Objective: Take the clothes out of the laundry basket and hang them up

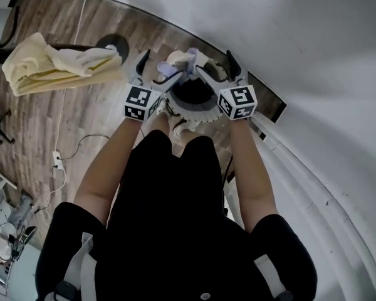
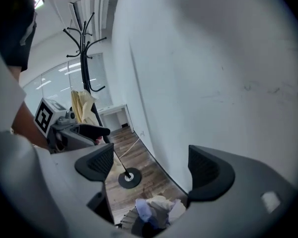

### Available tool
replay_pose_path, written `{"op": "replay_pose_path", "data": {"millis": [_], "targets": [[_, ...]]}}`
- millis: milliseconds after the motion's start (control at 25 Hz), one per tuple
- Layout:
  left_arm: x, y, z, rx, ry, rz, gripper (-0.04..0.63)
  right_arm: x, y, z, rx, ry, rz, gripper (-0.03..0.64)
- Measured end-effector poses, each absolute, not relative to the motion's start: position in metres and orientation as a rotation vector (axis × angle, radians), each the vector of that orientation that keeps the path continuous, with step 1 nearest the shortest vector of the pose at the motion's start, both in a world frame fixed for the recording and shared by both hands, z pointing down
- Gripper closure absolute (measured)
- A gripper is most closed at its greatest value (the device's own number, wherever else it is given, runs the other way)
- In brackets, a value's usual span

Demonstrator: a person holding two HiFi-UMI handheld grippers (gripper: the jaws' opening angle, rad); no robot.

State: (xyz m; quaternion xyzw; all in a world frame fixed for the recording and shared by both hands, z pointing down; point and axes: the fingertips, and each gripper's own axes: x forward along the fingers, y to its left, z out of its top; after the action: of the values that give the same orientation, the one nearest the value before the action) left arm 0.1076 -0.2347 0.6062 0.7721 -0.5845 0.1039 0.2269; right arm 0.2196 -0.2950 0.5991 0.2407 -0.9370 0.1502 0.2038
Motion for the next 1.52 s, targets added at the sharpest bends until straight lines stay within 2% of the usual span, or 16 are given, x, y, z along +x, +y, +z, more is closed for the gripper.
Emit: {"op": "replay_pose_path", "data": {"millis": [360, 800, 1520], "targets": [[0.118, -0.254, 0.766, 1.994, -1.546, 0.506, 0.096, 0.217, -0.306, 0.772, 0.303, -2.461, 0.38, 0.184], [0.139, -0.252, 0.967, 1.877, -1.188, 0.793, 0.098, 0.197, -0.287, 0.956, -0.148, -2.203, 0.246, 0.236], [0.148, -0.254, 1.098, 1.822, -0.836, 0.916, 0.163, 0.203, -0.29, 1.093, -0.266, -1.866, 0.167, 0.309]]}}
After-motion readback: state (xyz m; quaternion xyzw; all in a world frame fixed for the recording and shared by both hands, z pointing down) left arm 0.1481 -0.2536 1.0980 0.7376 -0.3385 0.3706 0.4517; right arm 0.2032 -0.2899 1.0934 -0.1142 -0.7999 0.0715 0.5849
